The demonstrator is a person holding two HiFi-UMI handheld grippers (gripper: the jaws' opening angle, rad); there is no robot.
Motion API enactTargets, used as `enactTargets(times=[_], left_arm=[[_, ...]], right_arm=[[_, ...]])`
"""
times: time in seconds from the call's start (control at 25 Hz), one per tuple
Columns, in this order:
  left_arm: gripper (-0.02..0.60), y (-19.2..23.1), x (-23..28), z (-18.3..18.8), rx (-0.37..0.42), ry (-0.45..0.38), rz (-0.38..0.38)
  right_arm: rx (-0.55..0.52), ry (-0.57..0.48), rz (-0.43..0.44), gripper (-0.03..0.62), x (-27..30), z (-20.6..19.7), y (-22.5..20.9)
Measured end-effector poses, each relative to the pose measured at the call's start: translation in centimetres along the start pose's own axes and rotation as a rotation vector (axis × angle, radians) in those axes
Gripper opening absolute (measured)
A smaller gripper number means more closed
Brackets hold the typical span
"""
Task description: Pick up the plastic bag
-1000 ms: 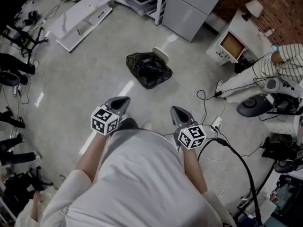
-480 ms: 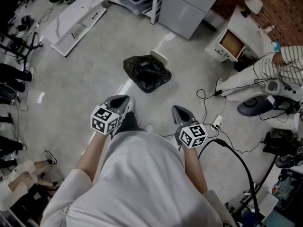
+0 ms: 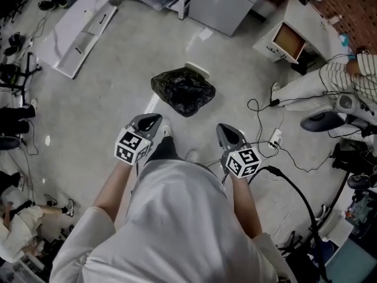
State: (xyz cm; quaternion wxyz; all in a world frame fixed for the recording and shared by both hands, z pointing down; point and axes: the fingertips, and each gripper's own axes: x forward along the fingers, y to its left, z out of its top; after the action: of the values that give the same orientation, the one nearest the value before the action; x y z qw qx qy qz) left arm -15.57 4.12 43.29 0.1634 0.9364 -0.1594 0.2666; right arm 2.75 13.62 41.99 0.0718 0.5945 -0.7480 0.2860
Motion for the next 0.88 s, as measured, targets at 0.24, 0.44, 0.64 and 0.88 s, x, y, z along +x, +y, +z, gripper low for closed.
enactTargets(times=[0.24,0.44,0.64,0.88], left_arm=[[0.005,4.8,2.5,0.4,0.067,0.045,-0.09],[0.005,6.6,4.6,1.1,0.126,0.043,-0.1],[0.006,7.8,7.5,0.7,0.068,0.038,-0.077],[0.005,9.2,11.6,0.1,0.054,0.05,-0.064]], right_arm=[[0.031,0.028,-0.092,0.002,4.5,1.1,-1.9],[0.005,0.067,-0.103,0.002,7.6,1.1,-2.1],[0.009,0.11,-0.09,0.001,10.2,-0.1,-3.5],[0.041,0.139,-0.042,0.002,13.2,-1.5,-6.9]])
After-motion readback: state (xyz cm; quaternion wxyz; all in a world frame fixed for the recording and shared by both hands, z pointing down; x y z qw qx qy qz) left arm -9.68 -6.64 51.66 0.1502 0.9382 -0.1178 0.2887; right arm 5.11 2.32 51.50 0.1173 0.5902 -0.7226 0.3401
